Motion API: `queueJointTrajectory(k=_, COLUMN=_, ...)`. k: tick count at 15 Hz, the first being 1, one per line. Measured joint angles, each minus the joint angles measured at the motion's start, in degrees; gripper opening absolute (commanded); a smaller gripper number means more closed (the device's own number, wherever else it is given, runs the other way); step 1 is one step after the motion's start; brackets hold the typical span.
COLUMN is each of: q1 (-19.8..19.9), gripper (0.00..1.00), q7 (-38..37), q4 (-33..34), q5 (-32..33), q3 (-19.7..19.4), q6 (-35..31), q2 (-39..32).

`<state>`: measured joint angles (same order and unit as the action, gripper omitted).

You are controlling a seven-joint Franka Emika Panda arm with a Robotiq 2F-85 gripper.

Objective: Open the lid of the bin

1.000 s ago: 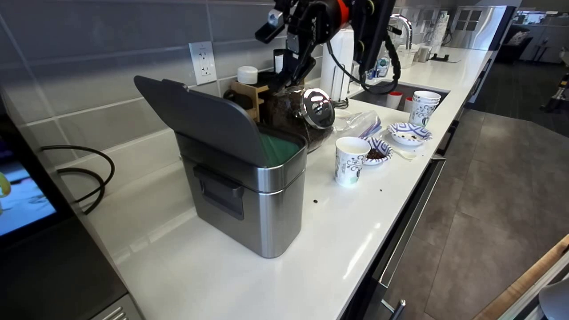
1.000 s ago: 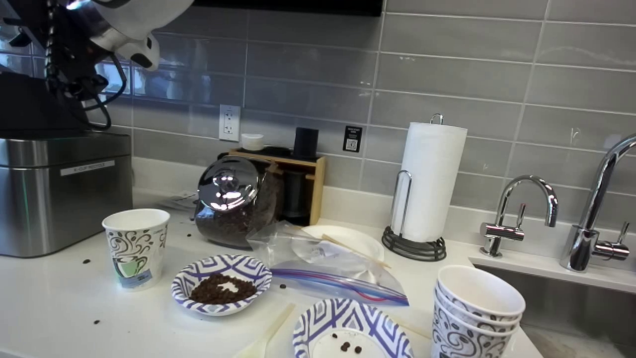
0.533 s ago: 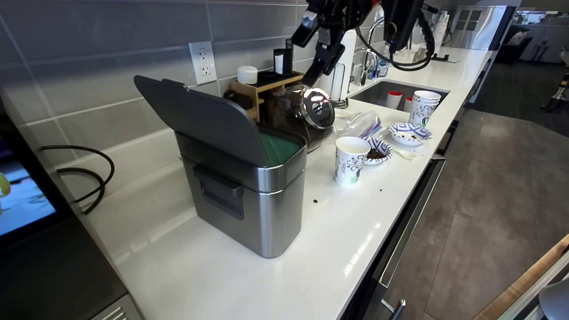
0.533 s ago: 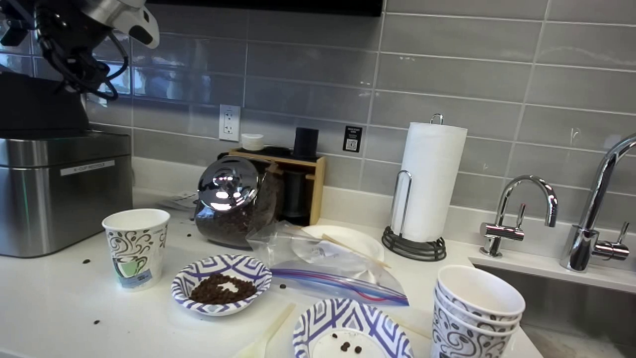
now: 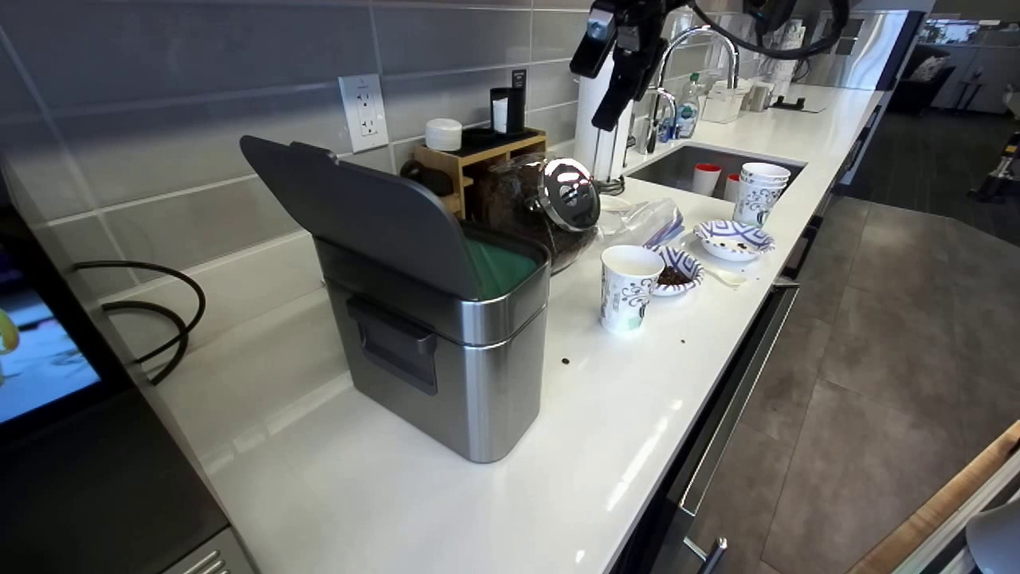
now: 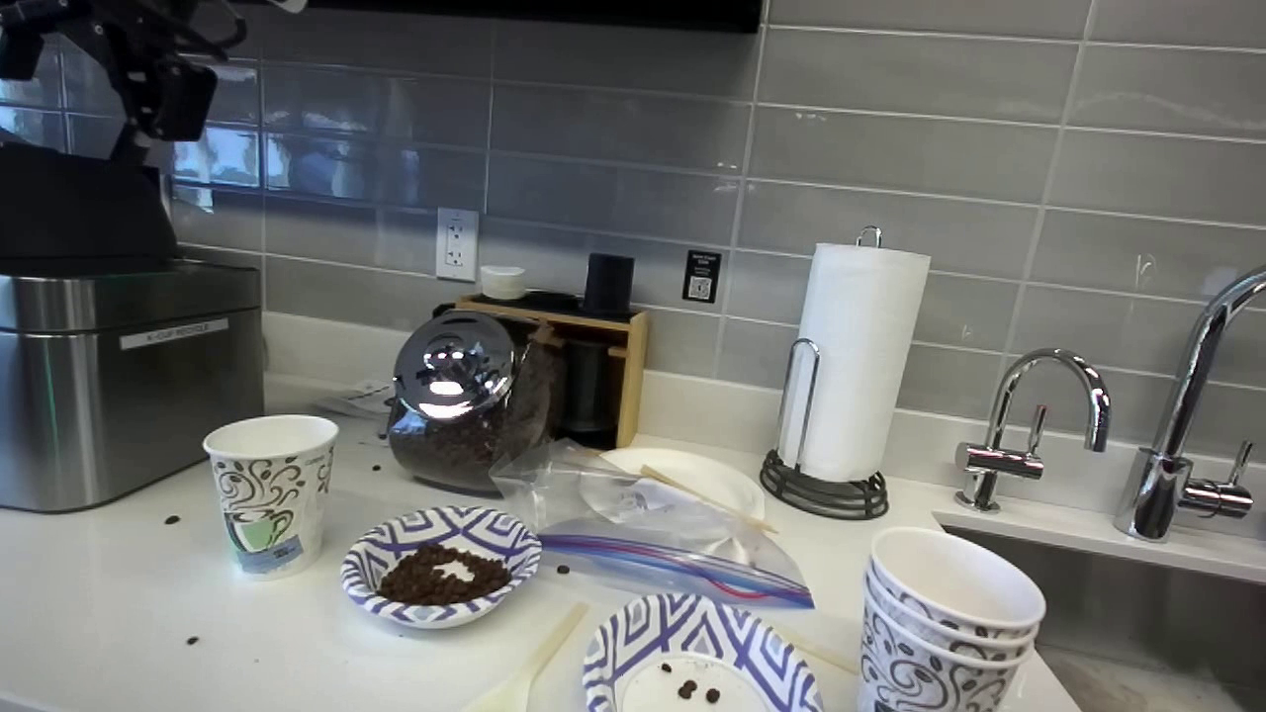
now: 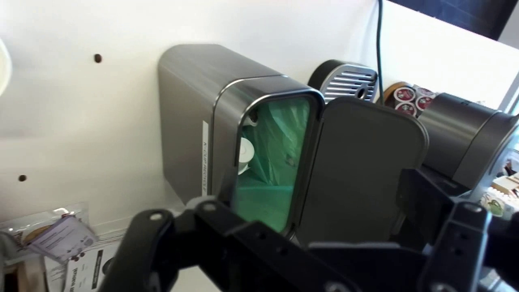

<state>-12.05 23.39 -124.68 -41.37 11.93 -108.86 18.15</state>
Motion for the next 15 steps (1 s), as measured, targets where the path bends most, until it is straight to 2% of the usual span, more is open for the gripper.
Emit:
queueJointTrajectory(k=8, q1=-1.7, gripper=1.0, q7=-6.3, q4=1.9, q5=15.4, q3=0.7, q6=1.2, q2=4.1)
queueJointTrajectory(k=12, q1=-2.1, gripper=1.0, q7=-6.7, q4=4.4, q5=24.6, q3=1.8, q6=1.3, q2=3.9)
queueJointTrajectory(k=15, q1=-2.6, gripper=1.0, q7=-6.7, q4=6.1, q5=28.7, q3=2.4, q6=1.2, q2=3.6)
